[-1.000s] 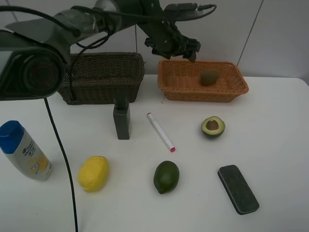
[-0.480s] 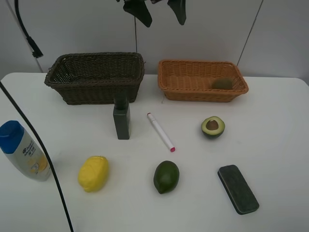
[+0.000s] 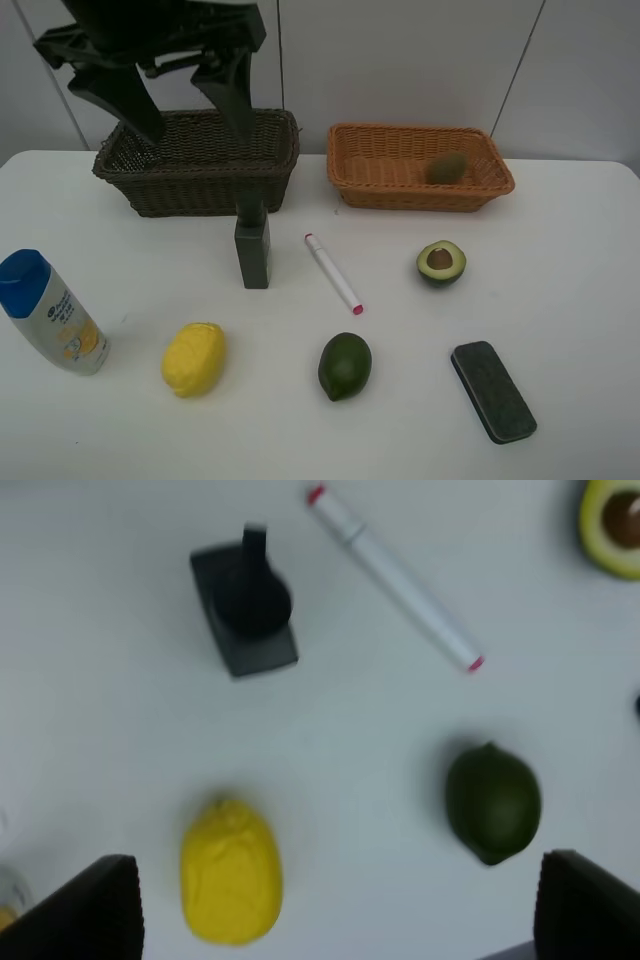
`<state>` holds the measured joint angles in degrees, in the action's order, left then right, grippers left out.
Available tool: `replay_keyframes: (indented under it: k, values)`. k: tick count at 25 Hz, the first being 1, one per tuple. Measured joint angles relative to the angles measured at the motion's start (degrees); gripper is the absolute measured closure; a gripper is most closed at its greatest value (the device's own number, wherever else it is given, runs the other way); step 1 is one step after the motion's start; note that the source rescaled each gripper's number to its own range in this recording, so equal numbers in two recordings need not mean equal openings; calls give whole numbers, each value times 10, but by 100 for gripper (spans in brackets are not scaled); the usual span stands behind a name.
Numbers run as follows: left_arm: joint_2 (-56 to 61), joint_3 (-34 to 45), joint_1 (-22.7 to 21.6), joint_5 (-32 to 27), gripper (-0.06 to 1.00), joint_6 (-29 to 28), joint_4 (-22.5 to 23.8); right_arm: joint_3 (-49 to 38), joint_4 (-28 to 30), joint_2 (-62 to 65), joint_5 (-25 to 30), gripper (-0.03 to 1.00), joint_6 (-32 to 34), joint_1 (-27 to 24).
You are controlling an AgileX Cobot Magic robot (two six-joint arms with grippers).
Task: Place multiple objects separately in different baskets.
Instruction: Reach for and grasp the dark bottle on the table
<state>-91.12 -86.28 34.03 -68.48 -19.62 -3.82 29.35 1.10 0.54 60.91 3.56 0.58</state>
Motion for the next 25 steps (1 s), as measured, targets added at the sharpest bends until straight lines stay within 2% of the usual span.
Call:
replay_keyframes:
  k: [3,6,10,14,25]
  values:
    - [-4,75,0,7,-5,-18,-2,0,0,0,0,-3,0,0]
    - [-25,117,0,42,-5,-45,-1,0,0,0,0,-3,0,0]
    - [-76,122,0,110,-5,-61,0,0,0,0,0,-3,0,0]
    - [-128,122,0,145,-5,-85,10,0,0,0,0,-3,0,0]
    - [-223,122,0,281,-5,-103,38,0,0,0,0,-3,0,0]
